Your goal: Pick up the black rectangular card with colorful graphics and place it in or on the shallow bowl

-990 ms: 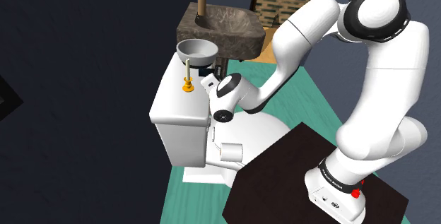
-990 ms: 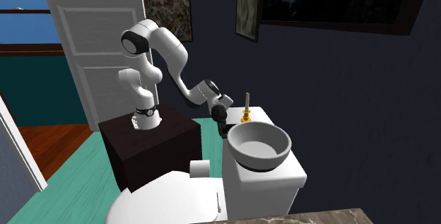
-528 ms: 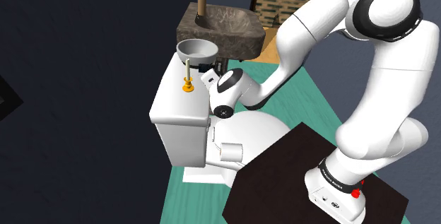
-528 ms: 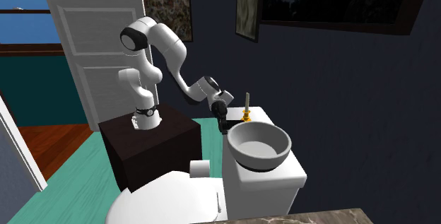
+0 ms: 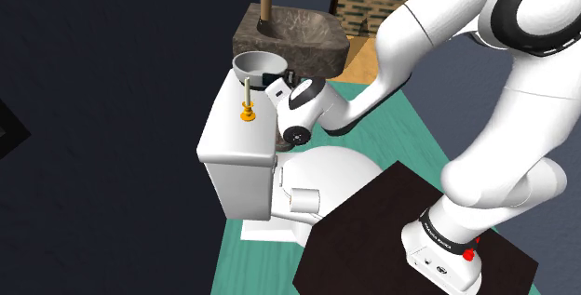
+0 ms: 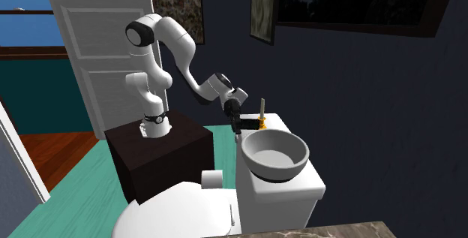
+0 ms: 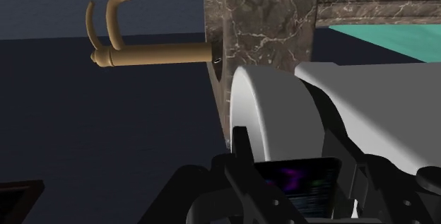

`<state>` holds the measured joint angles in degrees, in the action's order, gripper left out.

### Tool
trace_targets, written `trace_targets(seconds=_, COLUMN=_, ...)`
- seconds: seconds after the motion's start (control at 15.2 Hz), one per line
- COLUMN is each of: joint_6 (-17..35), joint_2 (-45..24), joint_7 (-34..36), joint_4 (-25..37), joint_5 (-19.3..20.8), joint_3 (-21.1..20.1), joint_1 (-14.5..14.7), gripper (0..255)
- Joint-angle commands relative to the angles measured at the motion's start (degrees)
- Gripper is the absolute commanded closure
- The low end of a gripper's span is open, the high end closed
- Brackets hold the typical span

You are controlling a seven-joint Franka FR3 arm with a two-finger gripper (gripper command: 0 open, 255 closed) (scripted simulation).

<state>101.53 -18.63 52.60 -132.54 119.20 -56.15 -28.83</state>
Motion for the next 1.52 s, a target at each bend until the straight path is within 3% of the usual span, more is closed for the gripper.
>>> trace_targets(seconds=0.0, joint_6=1.6, joint_2=2.0, joint_7=-0.7, joint_4=0.1, joint_5=-1.2, joint_3=-0.8, joint_1=-0.9, gripper=255)
trace_targets(seconds=1.06, joint_6=14.8, joint_2=16.7, joint_7=-6.5, joint_4=1.8, joint_5=-10.5, joint_3=-3.4, joint_1=-6.2, gripper=255)
trace_targets(seconds=1.45, joint_6=10.2, joint_2=0.5, joint_7=-12.2, joint_4=13.7, joint_5=-0.8, joint_3=0.3, joint_1=-4.1, gripper=255)
